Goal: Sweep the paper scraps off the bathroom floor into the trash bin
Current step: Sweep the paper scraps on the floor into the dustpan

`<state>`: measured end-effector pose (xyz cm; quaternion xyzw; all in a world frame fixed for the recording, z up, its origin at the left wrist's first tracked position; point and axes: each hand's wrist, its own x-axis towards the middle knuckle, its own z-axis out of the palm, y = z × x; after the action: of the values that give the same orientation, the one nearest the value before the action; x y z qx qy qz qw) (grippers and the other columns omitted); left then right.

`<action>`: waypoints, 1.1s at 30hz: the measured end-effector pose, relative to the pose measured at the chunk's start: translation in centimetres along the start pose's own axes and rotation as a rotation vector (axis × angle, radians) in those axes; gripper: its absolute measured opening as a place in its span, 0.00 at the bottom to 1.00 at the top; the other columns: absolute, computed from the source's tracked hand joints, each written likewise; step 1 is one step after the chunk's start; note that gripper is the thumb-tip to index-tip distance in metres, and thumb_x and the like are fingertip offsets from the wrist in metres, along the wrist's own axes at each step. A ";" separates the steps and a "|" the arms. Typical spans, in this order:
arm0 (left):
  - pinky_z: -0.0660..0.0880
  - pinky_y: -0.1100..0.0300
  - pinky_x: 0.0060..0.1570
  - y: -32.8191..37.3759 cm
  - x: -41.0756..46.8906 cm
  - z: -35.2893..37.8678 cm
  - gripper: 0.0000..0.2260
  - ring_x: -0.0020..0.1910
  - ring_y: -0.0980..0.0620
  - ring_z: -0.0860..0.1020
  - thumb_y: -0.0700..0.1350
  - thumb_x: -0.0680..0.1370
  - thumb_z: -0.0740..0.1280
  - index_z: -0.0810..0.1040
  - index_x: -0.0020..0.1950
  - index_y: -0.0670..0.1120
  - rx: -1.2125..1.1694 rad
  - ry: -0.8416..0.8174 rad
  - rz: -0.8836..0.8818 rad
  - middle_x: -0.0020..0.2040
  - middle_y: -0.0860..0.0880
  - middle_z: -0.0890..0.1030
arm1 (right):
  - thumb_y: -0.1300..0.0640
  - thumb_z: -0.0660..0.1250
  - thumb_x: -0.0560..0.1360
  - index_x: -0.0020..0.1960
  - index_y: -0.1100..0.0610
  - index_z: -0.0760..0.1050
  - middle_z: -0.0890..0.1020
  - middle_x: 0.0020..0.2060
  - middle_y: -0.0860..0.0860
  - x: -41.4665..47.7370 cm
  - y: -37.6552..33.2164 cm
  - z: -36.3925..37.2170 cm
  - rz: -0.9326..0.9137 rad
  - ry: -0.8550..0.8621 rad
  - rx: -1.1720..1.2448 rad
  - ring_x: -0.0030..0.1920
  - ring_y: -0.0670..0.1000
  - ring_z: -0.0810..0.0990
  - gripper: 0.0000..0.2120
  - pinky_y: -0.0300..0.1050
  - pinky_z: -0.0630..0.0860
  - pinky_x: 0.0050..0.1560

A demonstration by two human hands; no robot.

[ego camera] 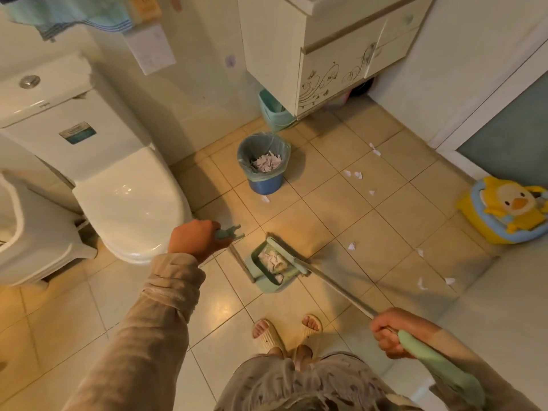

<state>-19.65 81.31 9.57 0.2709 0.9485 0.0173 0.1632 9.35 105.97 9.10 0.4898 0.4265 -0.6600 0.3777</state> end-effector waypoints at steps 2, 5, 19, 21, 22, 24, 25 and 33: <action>0.74 0.59 0.43 0.0 -0.2 -0.3 0.19 0.38 0.52 0.75 0.61 0.76 0.61 0.80 0.50 0.47 0.013 -0.022 0.001 0.40 0.51 0.77 | 0.69 0.52 0.76 0.18 0.56 0.61 0.63 0.13 0.50 -0.4 0.1 0.4 -0.024 0.042 -0.012 0.12 0.46 0.61 0.28 0.29 0.58 0.16; 0.70 0.62 0.38 -0.1 -0.8 -0.5 0.19 0.36 0.53 0.74 0.62 0.76 0.60 0.80 0.49 0.49 0.035 -0.017 -0.011 0.37 0.53 0.75 | 0.70 0.52 0.76 0.18 0.57 0.60 0.62 0.12 0.50 -0.5 -0.6 1.1 -0.040 0.106 -0.070 0.11 0.46 0.60 0.28 0.27 0.58 0.18; 0.73 0.58 0.40 0.6 -2.5 -0.2 0.19 0.42 0.46 0.80 0.58 0.77 0.61 0.79 0.49 0.43 -0.170 0.058 -0.259 0.44 0.45 0.83 | 0.68 0.56 0.74 0.35 0.59 0.62 0.65 0.12 0.48 0.2 -11.8 1.5 -0.051 0.325 -0.597 0.11 0.44 0.63 0.11 0.28 0.61 0.19; 0.72 0.58 0.39 0.9 -2.0 -0.5 0.19 0.40 0.47 0.79 0.59 0.77 0.62 0.80 0.48 0.43 -0.170 0.056 -0.286 0.42 0.45 0.82 | 0.68 0.56 0.75 0.37 0.59 0.63 0.66 0.14 0.49 0.8 -14.3 0.7 -0.075 0.317 -0.649 0.13 0.45 0.64 0.10 0.29 0.61 0.20; 0.72 0.58 0.39 1.1 -1.7 -0.8 0.19 0.39 0.47 0.79 0.59 0.76 0.62 0.80 0.47 0.43 -0.166 0.057 -0.298 0.42 0.45 0.82 | 0.67 0.56 0.75 0.38 0.59 0.63 0.67 0.16 0.51 1.2 -15.6 0.4 -0.081 0.312 -0.681 0.14 0.46 0.64 0.08 0.30 0.61 0.21; 0.73 0.57 0.39 1.8 -0.9 -1.2 0.19 0.40 0.45 0.80 0.60 0.76 0.62 0.80 0.46 0.44 -0.151 0.068 -0.326 0.42 0.45 0.82 | 0.68 0.56 0.76 0.40 0.60 0.64 0.67 0.16 0.52 2.1 -18.1 -0.1 -0.083 0.303 -0.734 0.16 0.46 0.65 0.07 0.31 0.62 0.21; 0.73 0.57 0.39 2.2 -0.5 -1.5 0.19 0.41 0.45 0.80 0.60 0.76 0.62 0.80 0.46 0.44 -0.140 0.079 -0.343 0.42 0.45 0.83 | 0.68 0.56 0.76 0.37 0.61 0.64 0.67 0.13 0.51 2.7 -19.4 -0.4 -0.087 0.298 -0.754 0.14 0.46 0.65 0.09 0.30 0.63 0.21; 0.77 0.55 0.44 5.8 1.5 -1.6 0.19 0.43 0.46 0.81 0.60 0.77 0.61 0.79 0.49 0.45 -0.131 0.079 -0.482 0.45 0.45 0.83 | 0.67 0.54 0.75 0.32 0.60 0.63 0.68 0.12 0.52 7.0 -27.5 -0.8 -0.060 0.289 -0.926 0.25 0.51 0.65 0.13 0.40 0.63 0.28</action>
<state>-18.45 87.12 11.33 0.0251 0.9882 0.0498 0.1428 -17.19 115.80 7.54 0.3443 0.7373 -0.3369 0.4736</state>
